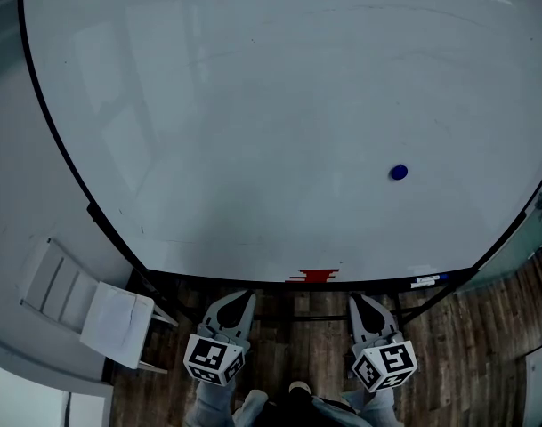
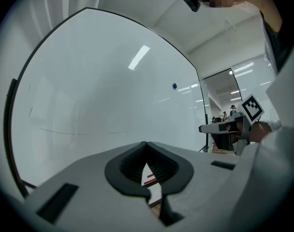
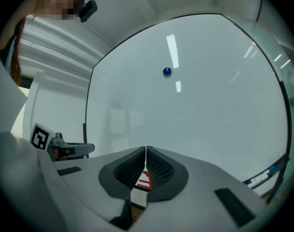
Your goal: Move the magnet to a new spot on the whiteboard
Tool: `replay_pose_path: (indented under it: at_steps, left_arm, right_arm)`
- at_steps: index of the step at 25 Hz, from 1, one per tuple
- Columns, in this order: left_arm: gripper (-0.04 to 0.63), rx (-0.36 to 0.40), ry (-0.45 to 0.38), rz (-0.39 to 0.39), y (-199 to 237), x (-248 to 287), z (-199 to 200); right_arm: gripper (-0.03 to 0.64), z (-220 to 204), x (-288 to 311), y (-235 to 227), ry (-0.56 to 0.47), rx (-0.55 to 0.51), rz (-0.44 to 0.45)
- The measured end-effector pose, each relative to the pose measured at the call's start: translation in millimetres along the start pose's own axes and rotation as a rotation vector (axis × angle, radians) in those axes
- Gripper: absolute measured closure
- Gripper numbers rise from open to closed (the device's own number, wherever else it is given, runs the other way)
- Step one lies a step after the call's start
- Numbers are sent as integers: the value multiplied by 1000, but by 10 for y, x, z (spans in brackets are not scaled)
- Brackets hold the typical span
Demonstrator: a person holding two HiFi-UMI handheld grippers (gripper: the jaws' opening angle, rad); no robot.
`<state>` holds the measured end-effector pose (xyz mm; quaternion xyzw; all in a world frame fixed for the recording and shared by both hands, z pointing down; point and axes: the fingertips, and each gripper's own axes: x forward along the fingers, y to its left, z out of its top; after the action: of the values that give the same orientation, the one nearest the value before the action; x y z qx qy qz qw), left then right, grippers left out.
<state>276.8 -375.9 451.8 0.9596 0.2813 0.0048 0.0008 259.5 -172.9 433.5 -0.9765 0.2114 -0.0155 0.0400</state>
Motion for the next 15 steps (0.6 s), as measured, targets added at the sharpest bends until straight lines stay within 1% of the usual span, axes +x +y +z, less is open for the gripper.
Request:
replay_pose_path:
  at_steps: [6,15]
  left_arm:
    - [586,1,-14,-44,-173,64,50]
    - [586,8,-8,-63,-217,75,38]
  right_arm:
    - [586,-21,-31,66,8,8,16]
    - [586,-22,-76,53,7,14,8]
